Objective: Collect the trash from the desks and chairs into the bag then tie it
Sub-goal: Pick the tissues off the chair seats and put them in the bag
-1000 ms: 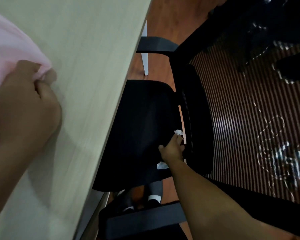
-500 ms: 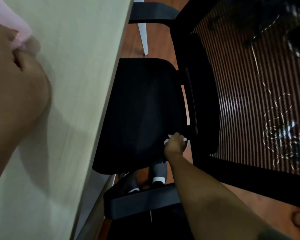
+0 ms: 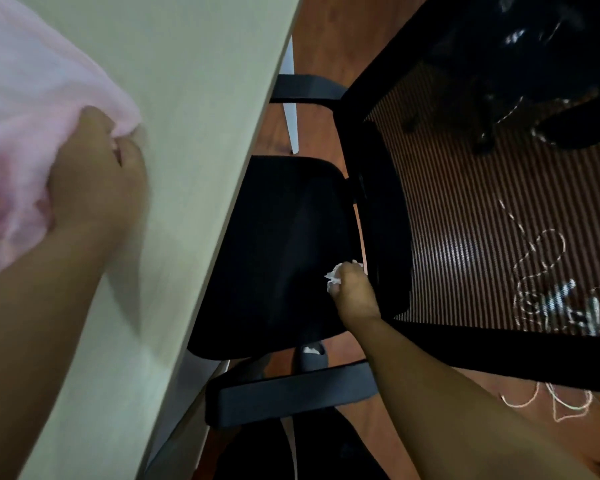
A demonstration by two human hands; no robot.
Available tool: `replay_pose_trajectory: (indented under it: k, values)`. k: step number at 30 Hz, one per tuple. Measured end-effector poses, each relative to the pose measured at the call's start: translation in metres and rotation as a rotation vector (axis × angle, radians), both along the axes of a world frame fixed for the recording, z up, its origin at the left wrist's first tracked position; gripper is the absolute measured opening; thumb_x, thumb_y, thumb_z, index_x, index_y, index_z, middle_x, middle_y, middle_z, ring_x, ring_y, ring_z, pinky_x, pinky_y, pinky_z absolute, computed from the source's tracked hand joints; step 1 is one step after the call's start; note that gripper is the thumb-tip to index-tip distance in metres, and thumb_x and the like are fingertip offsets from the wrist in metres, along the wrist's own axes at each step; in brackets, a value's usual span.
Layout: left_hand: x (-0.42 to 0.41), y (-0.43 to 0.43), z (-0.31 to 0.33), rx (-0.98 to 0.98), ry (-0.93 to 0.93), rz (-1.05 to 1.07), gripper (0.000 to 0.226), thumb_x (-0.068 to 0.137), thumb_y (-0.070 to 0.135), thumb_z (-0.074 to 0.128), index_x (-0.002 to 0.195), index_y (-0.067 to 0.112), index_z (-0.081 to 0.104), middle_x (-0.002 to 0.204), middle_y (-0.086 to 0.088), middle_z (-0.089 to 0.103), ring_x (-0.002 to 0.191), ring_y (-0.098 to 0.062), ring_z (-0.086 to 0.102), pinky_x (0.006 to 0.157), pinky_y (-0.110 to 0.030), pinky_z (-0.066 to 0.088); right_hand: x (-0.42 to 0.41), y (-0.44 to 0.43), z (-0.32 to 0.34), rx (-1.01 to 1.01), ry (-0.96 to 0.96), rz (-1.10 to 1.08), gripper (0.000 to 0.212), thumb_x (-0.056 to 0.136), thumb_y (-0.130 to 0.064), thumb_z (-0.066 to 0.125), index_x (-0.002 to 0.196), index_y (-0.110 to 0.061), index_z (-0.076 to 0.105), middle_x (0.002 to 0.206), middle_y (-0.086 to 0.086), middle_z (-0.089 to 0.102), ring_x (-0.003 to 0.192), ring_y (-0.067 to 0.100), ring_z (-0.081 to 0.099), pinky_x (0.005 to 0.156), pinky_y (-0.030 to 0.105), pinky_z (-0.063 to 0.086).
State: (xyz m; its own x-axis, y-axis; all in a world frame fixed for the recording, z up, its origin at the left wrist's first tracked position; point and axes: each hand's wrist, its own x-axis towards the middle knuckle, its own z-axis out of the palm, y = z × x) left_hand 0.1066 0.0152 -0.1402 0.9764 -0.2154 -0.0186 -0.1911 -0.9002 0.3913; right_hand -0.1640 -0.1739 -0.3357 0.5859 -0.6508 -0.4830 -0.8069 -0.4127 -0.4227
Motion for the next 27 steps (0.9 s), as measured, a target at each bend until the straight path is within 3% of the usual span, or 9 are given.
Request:
replay_pose_trajectory:
  k: [3, 4, 8, 10, 12, 15, 22, 25, 27]
  values:
    - [-0.022, 0.006, 0.009, -0.053, 0.072, -0.047, 0.019, 0.1, 0.029, 0.045, 0.1, 0.01, 0.049, 0.089, -0.022, 0.056, 0.081, -0.038, 0.055, 0.073, -0.046, 0.045, 0.005, -0.004, 0.045, -0.047, -0.095, 0.07, 0.01, 0.085, -0.004, 0.052, 0.09, -0.007, 0.06, 0.096, 0.007, 0.056, 0.094, 0.015, 0.053, 0.084, 0.032, 0.049]
    - [-0.027, 0.009, 0.018, -0.076, 0.075, -0.04, 0.018, 0.1, 0.027, 0.047, 0.097, 0.01, 0.049, 0.086, -0.021, 0.055, 0.079, -0.036, 0.054, 0.071, -0.045, 0.044, 0.009, -0.005, 0.059, -0.052, -0.135, 0.094, 0.012, 0.086, -0.005, 0.052, 0.096, -0.006, 0.06, 0.099, 0.008, 0.057, 0.094, 0.017, 0.054, 0.085, 0.035, 0.05]
    - [-0.04, 0.023, 0.063, -0.142, 0.018, -0.08, 0.011, 0.099, 0.02, 0.05, 0.097, 0.009, 0.052, 0.083, -0.026, 0.063, 0.076, -0.038, 0.061, 0.071, -0.046, 0.049, 0.04, -0.004, 0.132, -0.061, -0.308, 0.169, 0.005, 0.084, -0.007, 0.05, 0.083, -0.01, 0.054, 0.088, 0.004, 0.055, 0.08, 0.019, 0.055, 0.081, 0.033, 0.048]
    - [-0.048, 0.033, 0.088, -0.137, 0.015, -0.097, 0.013, 0.102, 0.023, 0.047, 0.104, 0.012, 0.053, 0.09, -0.026, 0.067, 0.085, -0.042, 0.066, 0.075, -0.047, 0.051, 0.063, 0.003, 0.171, -0.026, -0.365, 0.19, 0.006, 0.085, -0.007, 0.051, 0.083, -0.012, 0.053, 0.09, 0.0, 0.054, 0.083, 0.018, 0.054, 0.073, 0.025, 0.045]
    - [-0.055, 0.045, 0.111, -0.164, -0.008, -0.066, 0.016, 0.104, 0.029, 0.044, 0.106, 0.015, 0.052, 0.094, -0.024, 0.069, 0.091, -0.043, 0.066, 0.077, -0.047, 0.052, 0.09, 0.013, 0.206, -0.027, -0.434, 0.282, 0.007, 0.087, -0.01, 0.05, 0.082, -0.016, 0.05, 0.093, 0.0, 0.055, 0.091, 0.016, 0.054, 0.081, 0.022, 0.041]
    - [-0.07, 0.068, 0.143, -0.217, -0.026, 0.0, 0.019, 0.104, 0.036, 0.041, 0.092, 0.022, 0.042, 0.081, -0.019, 0.065, 0.083, -0.043, 0.063, 0.069, -0.044, 0.05, 0.128, 0.035, 0.256, -0.045, -0.533, 0.417, 0.005, 0.087, -0.009, 0.053, 0.091, -0.011, 0.054, 0.097, 0.004, 0.053, 0.086, 0.019, 0.054, 0.077, 0.03, 0.042]
    - [-0.083, 0.144, 0.203, -0.329, -0.105, 0.138, 0.035, 0.104, 0.037, 0.043, 0.074, 0.021, 0.034, 0.057, -0.002, 0.042, 0.06, -0.03, 0.042, 0.057, -0.039, 0.036, 0.186, 0.136, 0.329, 0.065, -0.741, 0.705, 0.013, 0.086, -0.009, 0.057, 0.097, -0.016, 0.055, 0.095, -0.005, 0.049, 0.079, 0.015, 0.053, 0.071, 0.028, 0.045]
    - [-0.085, 0.179, 0.217, -0.34, -0.122, 0.18, 0.033, 0.104, 0.038, 0.045, 0.079, 0.017, 0.042, 0.059, -0.001, 0.044, 0.061, -0.028, 0.044, 0.059, -0.039, 0.04, 0.208, 0.176, 0.338, 0.068, -0.792, 0.828, 0.017, 0.084, -0.007, 0.058, 0.1, -0.013, 0.059, 0.097, 0.0, 0.053, 0.09, 0.021, 0.054, 0.075, 0.032, 0.046]
    - [-0.087, 0.2, 0.224, -0.35, -0.133, 0.198, 0.034, 0.104, 0.037, 0.046, 0.075, 0.02, 0.041, 0.058, 0.001, 0.042, 0.058, -0.023, 0.043, 0.056, -0.035, 0.038, 0.221, 0.195, 0.338, 0.049, -0.759, 0.925, 0.031, 0.083, -0.009, 0.06, 0.113, -0.017, 0.063, 0.115, 0.002, 0.057, 0.107, 0.026, 0.053, 0.085, 0.034, 0.046]
